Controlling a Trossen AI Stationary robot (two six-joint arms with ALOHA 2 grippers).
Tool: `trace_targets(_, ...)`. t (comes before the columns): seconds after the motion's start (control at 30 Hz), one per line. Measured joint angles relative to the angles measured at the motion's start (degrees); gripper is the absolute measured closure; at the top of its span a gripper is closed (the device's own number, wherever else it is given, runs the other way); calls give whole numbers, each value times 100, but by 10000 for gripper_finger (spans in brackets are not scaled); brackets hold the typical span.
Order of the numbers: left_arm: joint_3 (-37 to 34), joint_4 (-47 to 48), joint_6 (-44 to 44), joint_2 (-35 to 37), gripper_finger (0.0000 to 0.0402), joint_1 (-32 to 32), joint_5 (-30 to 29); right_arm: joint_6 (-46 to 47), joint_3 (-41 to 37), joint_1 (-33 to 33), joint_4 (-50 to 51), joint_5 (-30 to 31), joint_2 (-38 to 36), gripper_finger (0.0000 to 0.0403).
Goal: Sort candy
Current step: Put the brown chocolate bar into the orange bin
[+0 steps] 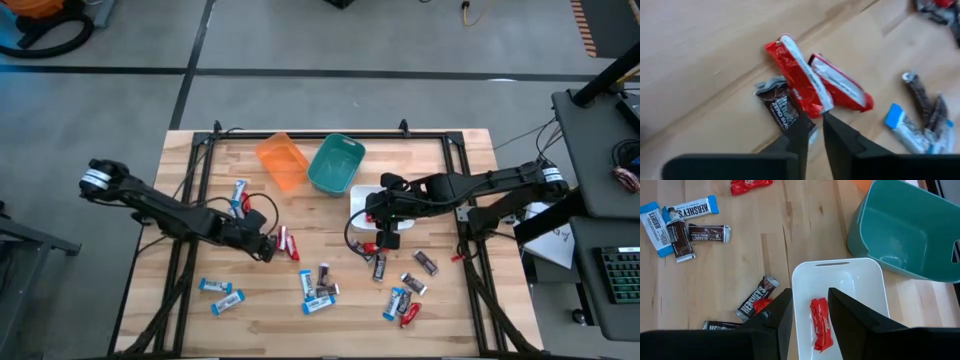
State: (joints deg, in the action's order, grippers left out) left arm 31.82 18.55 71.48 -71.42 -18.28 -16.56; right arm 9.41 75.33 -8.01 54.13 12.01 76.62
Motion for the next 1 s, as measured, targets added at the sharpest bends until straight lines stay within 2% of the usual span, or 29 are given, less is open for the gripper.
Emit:
trace_targets(0.23,262,32,-3,-648,269,8,-189,-26,-2,0,-4,0,0,284)
trace_targets(0.4,592,492,15,-1092,248,11,-369,0,-2,0,-9,-1,0,284)
trace_targets(0.63,981,994,-40,-1601,269,16,-397,0,-1,0,-24,-1,0,284)
trace_targets(1.0,971,950,4,-1765,344,28,-402,0,-2,0,-48,-1,0,284)
